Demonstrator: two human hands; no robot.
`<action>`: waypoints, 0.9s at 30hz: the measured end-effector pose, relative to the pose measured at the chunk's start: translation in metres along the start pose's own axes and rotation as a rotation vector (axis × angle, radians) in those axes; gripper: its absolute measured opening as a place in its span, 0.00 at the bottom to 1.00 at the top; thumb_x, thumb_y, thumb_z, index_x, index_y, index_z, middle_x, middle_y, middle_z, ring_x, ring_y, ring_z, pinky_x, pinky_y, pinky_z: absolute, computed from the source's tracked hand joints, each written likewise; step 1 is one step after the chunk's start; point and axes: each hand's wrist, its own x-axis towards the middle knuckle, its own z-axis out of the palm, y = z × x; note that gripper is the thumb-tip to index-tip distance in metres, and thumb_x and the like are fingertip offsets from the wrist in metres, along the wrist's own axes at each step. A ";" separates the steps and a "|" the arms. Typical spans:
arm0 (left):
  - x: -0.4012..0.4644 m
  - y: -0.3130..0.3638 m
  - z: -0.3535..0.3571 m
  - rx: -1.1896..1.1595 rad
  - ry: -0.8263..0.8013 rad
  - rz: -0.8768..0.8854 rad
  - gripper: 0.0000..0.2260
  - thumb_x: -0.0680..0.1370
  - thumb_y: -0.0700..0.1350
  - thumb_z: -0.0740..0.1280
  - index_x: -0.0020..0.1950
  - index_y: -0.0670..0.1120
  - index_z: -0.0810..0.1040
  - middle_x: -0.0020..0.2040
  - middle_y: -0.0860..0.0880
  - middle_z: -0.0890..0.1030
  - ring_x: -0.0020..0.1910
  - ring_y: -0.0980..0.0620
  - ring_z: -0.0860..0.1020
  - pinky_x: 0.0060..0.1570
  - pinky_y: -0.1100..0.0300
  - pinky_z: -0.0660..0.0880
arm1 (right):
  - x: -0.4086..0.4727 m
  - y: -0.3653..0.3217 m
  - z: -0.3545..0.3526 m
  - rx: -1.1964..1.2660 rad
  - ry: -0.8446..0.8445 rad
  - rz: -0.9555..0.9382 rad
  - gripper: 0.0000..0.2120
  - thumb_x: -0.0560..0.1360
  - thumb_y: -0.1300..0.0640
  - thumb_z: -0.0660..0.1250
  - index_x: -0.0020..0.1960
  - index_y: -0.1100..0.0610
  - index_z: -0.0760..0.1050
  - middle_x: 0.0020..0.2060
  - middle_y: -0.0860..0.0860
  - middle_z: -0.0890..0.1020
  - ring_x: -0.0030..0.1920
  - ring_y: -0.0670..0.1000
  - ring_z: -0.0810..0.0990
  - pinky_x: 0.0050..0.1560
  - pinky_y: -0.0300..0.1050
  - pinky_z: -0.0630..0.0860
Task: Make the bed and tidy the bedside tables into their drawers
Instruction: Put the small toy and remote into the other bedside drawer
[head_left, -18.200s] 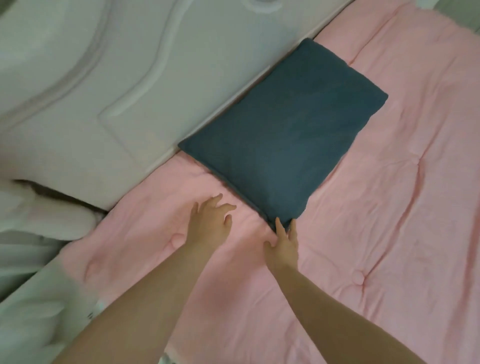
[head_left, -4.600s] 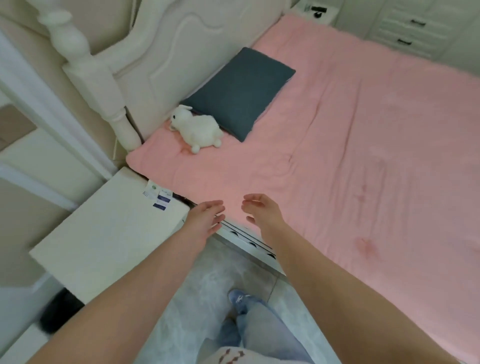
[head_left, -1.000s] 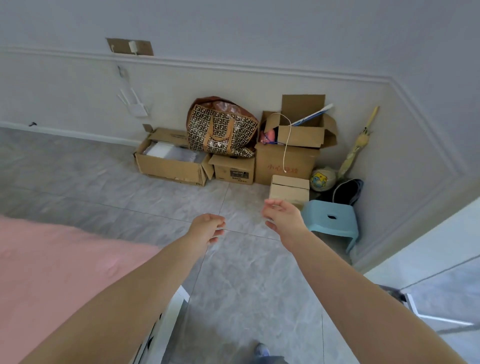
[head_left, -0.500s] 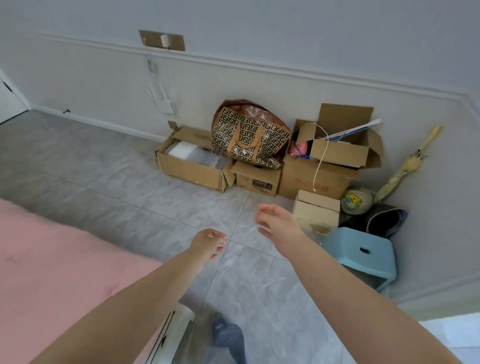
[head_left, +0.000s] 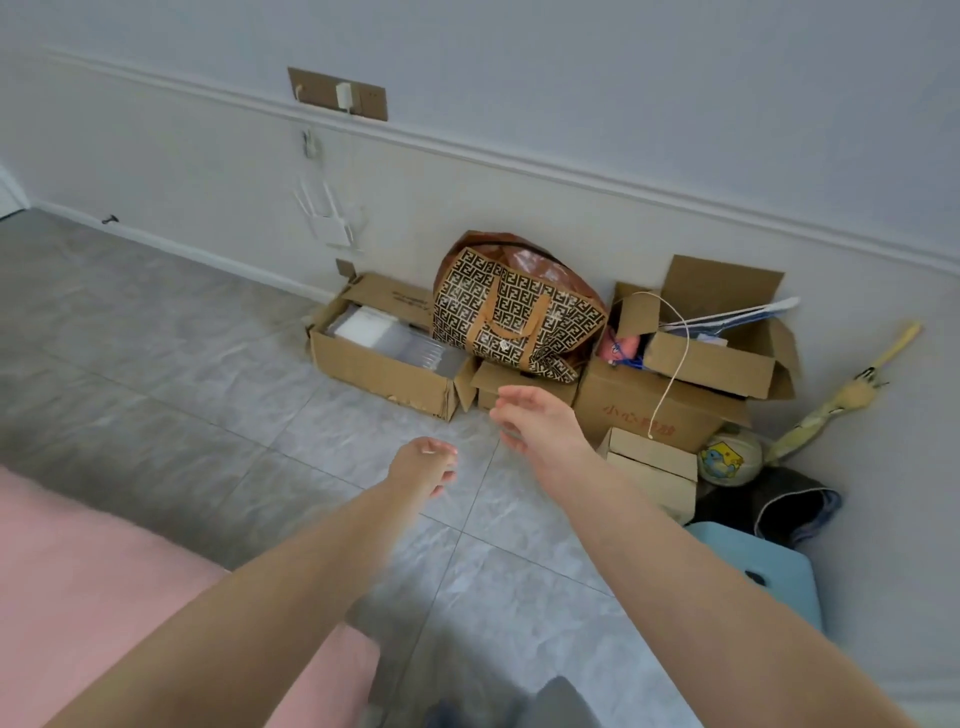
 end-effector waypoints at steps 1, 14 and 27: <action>0.009 0.005 -0.003 -0.009 0.014 0.003 0.08 0.79 0.36 0.59 0.49 0.43 0.77 0.40 0.46 0.78 0.33 0.51 0.72 0.31 0.62 0.65 | 0.010 -0.002 0.005 -0.002 -0.002 0.010 0.12 0.70 0.64 0.72 0.50 0.51 0.80 0.53 0.54 0.83 0.58 0.55 0.81 0.57 0.49 0.78; 0.146 0.095 -0.097 -0.026 0.218 -0.020 0.02 0.77 0.41 0.66 0.49 0.45 0.77 0.47 0.46 0.80 0.40 0.52 0.79 0.40 0.58 0.74 | 0.191 -0.062 0.086 -0.073 -0.303 0.063 0.11 0.76 0.67 0.64 0.53 0.54 0.78 0.41 0.51 0.79 0.45 0.50 0.76 0.56 0.50 0.76; 0.195 0.153 -0.221 -0.261 0.576 -0.005 0.09 0.76 0.39 0.68 0.55 0.45 0.74 0.48 0.45 0.80 0.43 0.49 0.80 0.42 0.57 0.75 | 0.301 -0.116 0.267 -0.262 -0.560 0.021 0.11 0.75 0.65 0.65 0.56 0.57 0.79 0.44 0.51 0.80 0.45 0.48 0.78 0.50 0.46 0.76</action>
